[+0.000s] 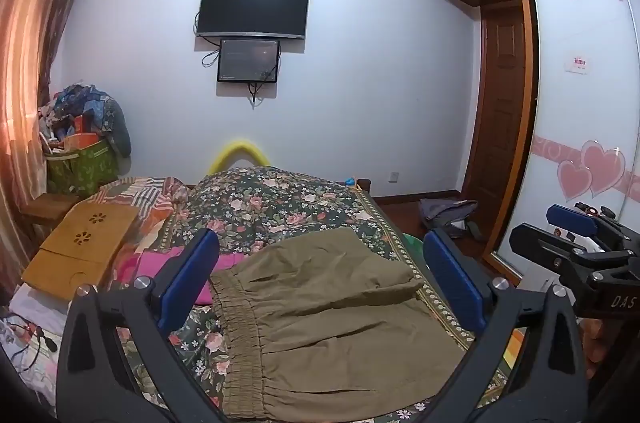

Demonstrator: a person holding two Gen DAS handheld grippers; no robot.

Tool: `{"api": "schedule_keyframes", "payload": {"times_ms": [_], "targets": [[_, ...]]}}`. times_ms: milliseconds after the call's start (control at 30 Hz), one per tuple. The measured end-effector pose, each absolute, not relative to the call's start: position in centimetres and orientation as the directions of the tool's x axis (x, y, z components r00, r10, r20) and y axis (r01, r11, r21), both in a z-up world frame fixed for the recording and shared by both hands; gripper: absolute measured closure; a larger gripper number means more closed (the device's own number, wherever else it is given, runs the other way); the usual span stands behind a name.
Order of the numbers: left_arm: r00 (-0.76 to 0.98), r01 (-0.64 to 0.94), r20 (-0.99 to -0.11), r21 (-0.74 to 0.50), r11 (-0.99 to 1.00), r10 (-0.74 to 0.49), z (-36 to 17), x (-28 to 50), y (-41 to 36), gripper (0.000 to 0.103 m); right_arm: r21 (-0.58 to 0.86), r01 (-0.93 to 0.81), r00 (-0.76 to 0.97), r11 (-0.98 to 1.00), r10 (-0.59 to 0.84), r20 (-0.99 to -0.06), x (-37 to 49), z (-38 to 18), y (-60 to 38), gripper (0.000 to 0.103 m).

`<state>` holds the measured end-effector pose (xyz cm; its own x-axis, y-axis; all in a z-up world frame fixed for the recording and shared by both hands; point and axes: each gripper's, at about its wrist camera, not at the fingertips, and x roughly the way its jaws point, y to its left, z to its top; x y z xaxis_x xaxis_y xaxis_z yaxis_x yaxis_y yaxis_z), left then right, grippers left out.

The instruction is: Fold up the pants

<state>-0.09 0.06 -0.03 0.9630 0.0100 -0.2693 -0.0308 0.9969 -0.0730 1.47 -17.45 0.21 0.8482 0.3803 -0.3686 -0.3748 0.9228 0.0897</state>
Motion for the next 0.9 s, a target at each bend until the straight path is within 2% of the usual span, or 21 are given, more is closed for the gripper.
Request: {"api": "schedule_keyframes", "payload": {"times_ms": [900], "targets": [[0.958,-0.024,-0.287,-0.087,0.996,-0.002,-0.66,0.26,0.36,0.000,0.099,-0.379,0.846,0.920,0.388,-0.365,1.43,-0.01,-17.20,0.001]]}}
